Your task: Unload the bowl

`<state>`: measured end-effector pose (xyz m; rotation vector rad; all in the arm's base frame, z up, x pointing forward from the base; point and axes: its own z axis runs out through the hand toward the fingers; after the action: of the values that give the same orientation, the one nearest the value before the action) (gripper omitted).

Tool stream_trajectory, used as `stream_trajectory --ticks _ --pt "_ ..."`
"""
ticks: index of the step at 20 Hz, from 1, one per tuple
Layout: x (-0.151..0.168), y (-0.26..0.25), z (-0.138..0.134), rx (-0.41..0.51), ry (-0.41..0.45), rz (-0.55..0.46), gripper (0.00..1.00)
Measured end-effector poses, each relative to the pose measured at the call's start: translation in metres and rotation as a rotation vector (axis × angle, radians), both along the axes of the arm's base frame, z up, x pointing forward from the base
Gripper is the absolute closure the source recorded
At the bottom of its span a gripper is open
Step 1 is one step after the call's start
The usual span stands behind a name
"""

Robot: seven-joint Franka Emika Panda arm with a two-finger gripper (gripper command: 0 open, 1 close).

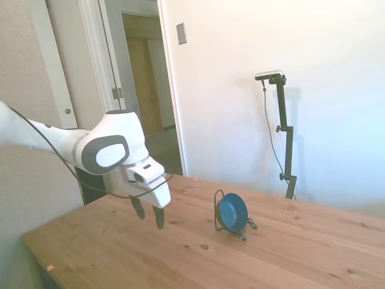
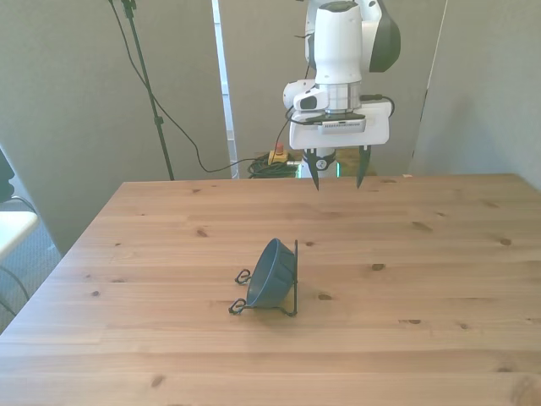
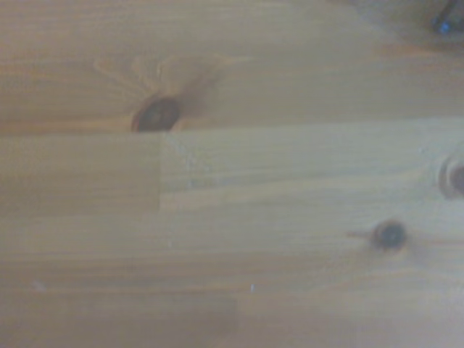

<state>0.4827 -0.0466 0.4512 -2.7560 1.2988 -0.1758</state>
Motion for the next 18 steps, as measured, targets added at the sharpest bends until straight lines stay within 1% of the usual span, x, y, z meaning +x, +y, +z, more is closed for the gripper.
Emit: stream_trajectory --ticks 5,8,11,13,14,18 --pt "0.055 -0.035 0.013 0.009 0.028 -0.049 0.0" --pt "0.076 -0.062 0.02 0.009 0.053 -0.064 0.0" --pt "0.093 -0.084 0.021 0.015 0.068 -0.071 0.0" --pt "0.1 -0.088 0.02 0.013 0.076 -0.072 0.0" --pt "0.098 -0.085 0.026 0.013 0.075 -0.067 0.0" --pt "0.098 -0.086 0.027 0.013 0.073 -0.068 0.0"
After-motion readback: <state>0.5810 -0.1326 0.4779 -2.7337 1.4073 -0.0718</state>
